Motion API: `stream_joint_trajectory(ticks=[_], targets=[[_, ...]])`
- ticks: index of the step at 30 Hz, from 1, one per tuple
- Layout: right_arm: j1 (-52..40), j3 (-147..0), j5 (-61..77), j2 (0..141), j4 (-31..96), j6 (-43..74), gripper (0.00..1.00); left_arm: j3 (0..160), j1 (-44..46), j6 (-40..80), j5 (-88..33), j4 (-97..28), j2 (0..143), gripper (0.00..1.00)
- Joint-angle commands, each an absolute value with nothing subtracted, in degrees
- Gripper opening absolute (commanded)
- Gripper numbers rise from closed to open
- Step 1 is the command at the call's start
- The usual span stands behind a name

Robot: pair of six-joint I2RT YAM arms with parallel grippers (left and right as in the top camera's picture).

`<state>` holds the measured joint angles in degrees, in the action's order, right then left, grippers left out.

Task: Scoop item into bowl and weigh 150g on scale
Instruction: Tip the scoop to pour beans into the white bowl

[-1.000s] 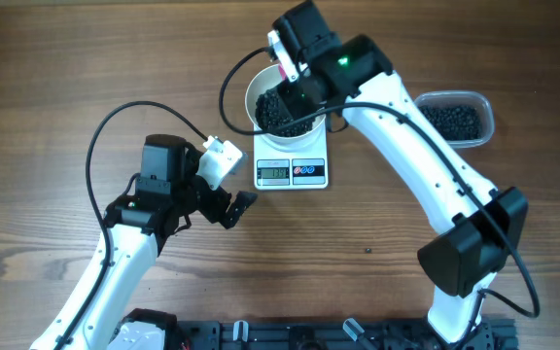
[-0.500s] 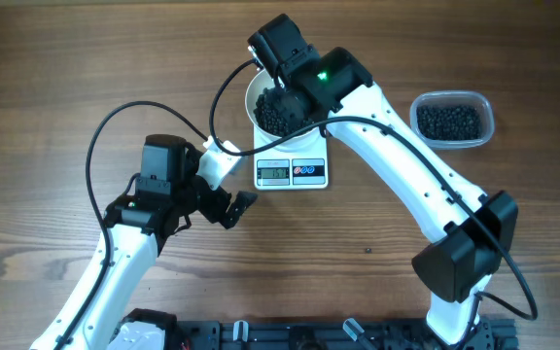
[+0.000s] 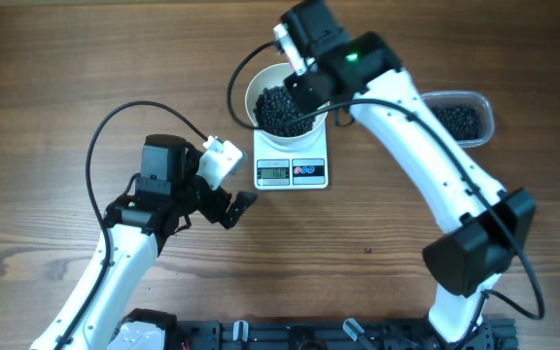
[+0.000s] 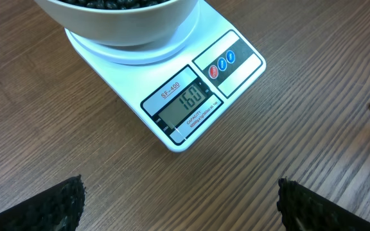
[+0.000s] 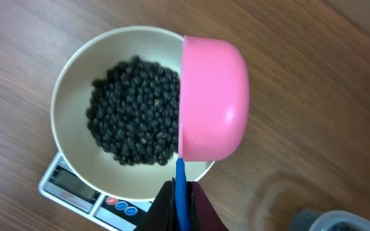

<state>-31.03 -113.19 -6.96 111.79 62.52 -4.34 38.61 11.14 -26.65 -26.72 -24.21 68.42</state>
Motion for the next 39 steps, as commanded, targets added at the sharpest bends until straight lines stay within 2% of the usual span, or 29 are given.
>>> stream_joint_trajectory(ticks=[1,11,29,39], targets=[[-27.57,-114.76,4.75,108.27,62.22,-3.27,0.04,38.24,11.0,-26.33,-27.59,-24.23,68.49,1.0],[-27.53,-114.69,4.36,114.96,62.41,-4.6,0.04,38.24,11.0,-26.33,-27.59,-24.23,68.49,1.0],[-31.7,-114.67,-9.69,123.24,62.06,-7.97,0.04,38.24,11.0,-26.33,-27.59,-24.23,68.49,1.0],[-31.73,-114.63,-6.28,123.37,61.73,-10.52,0.04,38.24,11.0,-26.33,-27.59,-24.23,68.49,1.0]])
